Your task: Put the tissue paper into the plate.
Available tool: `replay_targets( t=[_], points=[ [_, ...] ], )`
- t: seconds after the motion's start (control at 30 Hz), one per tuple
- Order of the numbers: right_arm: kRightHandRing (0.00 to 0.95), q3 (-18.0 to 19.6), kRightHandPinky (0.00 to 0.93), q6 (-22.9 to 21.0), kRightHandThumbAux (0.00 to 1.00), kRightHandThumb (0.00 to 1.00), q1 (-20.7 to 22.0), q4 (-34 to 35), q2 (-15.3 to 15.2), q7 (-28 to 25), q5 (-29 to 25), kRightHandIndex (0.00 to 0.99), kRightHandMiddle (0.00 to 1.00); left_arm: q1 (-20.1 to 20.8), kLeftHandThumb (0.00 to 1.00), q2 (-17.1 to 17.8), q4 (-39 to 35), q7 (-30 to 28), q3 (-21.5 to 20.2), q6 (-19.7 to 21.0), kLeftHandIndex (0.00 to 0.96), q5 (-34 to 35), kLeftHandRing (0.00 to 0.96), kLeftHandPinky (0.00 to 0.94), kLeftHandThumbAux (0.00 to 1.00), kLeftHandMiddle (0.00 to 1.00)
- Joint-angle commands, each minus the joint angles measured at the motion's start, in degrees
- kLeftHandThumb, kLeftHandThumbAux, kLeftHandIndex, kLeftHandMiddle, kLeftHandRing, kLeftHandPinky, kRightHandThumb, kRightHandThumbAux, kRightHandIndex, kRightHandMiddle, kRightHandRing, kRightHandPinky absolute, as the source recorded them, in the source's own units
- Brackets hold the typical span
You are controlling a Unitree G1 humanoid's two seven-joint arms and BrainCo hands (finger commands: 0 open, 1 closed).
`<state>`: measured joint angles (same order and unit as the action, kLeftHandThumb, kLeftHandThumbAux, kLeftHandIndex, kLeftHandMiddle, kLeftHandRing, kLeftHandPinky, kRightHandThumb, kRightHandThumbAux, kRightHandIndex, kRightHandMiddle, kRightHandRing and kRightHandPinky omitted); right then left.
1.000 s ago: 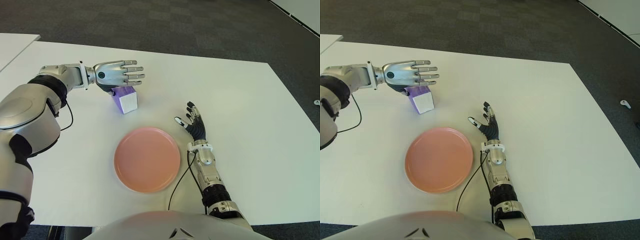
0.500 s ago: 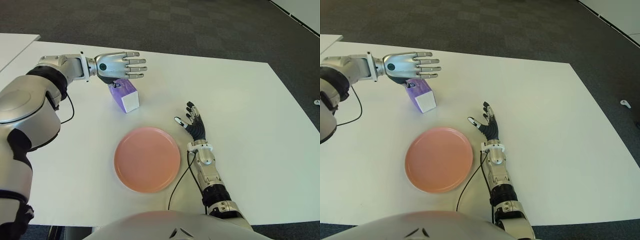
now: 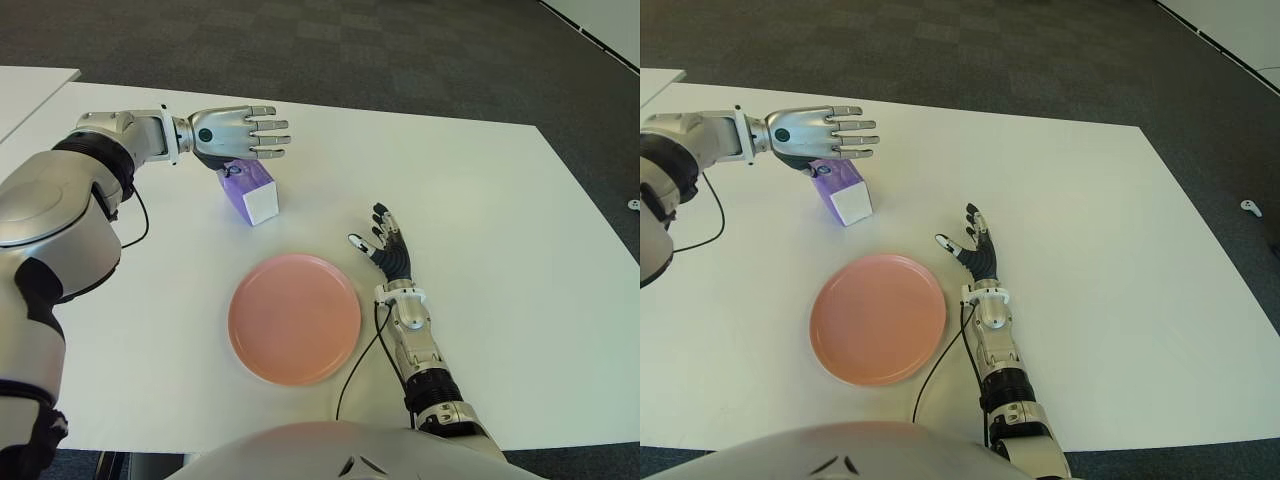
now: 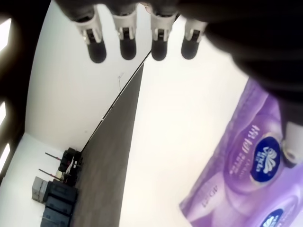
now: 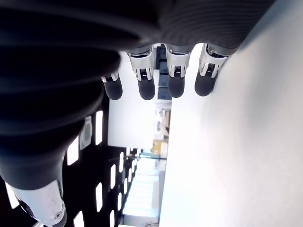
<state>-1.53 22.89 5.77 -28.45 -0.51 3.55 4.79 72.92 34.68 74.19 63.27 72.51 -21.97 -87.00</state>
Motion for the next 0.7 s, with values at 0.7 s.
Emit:
replay_targets(
  t=[0.7],
  points=[
    [0.0,-0.81,0.0,-5.24,0.698,0.081,-8.11,-3.41,-0.07,-0.36,0.68,0.0,0.0,-2.2,0.258,-1.4,2.19,-11.55,-0.01,0.71,0.0,1.78,0.0,0.0,0.341,0.0]
  ],
)
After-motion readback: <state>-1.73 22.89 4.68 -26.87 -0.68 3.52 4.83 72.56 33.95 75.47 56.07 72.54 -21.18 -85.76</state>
